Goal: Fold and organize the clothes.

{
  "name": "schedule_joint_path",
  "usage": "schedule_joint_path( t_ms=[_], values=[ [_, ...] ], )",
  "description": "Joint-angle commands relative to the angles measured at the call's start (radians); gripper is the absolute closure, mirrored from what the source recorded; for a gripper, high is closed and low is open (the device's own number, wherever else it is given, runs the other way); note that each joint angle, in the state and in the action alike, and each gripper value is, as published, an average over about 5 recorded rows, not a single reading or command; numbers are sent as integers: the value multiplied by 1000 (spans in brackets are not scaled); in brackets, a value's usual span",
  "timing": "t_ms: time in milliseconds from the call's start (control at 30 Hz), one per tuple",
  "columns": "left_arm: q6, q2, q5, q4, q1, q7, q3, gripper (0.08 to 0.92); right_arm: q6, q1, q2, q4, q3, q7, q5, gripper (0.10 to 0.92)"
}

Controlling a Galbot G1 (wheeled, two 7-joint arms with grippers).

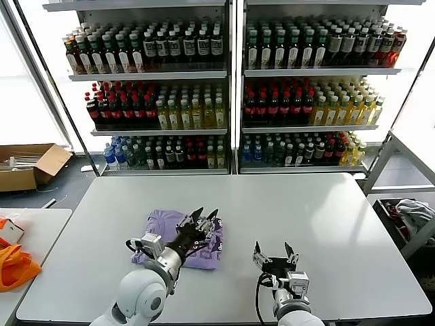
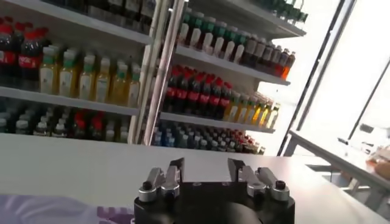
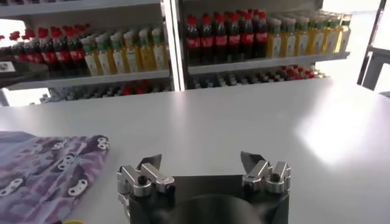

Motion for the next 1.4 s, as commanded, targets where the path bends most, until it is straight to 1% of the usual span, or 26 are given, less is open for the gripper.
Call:
schedule_joint_path(
  t_ms=[33, 233, 333, 433, 600, 700, 833, 1400],
  values=[
    [7, 41, 7, -39, 72, -61, -185, 422, -30, 216, 38, -117, -87, 126, 443, 203],
    [20, 40, 79, -46, 141, -75, -273, 252, -52, 326, 74, -226, -179, 167, 532, 203],
    [21, 38, 101, -52, 165, -70, -295, 195, -57, 358, 87, -267, -198, 178, 566, 203],
    [23, 36, 103, -56, 180, -70, -315, 179, -59, 369, 89, -287, -209, 179, 583, 203],
    [29, 40, 103, -58, 203, -70, -337, 177, -63, 374, 69, -303, -214, 189, 601, 203],
    [33, 40, 103, -60, 212, -70, -343, 177, -63, 376, 57, -310, -209, 192, 610, 226],
    [38, 40, 103, -56, 216, -73, -345, 177, -62, 372, 45, -305, -207, 186, 610, 324],
    [47, 37, 97, -55, 223, -73, -355, 177, -80, 366, -36, -270, -194, 174, 561, 817]
  ],
)
